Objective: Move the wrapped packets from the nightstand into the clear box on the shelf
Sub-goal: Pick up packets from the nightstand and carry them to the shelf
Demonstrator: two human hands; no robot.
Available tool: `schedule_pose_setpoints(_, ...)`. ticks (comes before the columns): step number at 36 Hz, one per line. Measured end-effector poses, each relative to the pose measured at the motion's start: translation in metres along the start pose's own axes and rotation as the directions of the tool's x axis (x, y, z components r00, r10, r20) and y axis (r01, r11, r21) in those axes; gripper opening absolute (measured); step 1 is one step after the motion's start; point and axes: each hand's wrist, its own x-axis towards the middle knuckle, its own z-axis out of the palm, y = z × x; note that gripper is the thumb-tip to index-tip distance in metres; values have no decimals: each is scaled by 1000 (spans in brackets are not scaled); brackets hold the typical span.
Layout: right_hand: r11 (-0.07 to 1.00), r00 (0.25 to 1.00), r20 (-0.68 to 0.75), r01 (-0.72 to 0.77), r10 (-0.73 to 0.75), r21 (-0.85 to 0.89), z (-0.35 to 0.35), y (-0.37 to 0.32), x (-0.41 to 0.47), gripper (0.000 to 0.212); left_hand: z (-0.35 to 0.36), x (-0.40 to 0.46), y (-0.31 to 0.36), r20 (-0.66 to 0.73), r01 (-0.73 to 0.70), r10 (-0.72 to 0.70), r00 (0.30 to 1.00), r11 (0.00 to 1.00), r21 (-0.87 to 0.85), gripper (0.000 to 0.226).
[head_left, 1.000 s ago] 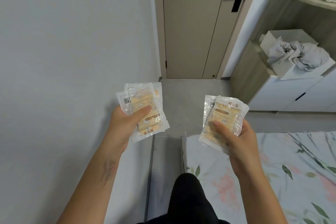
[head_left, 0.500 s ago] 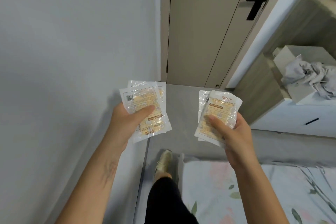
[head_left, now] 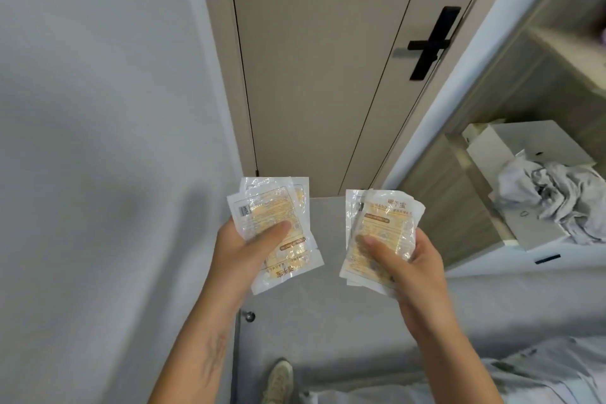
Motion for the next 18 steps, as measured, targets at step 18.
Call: schedule_pose_setpoints(18, 984, 897, -441, 113, -42, 136, -126, -71, 101, 33, 233, 119, 42, 454, 43, -118, 883, 984, 172, 20)
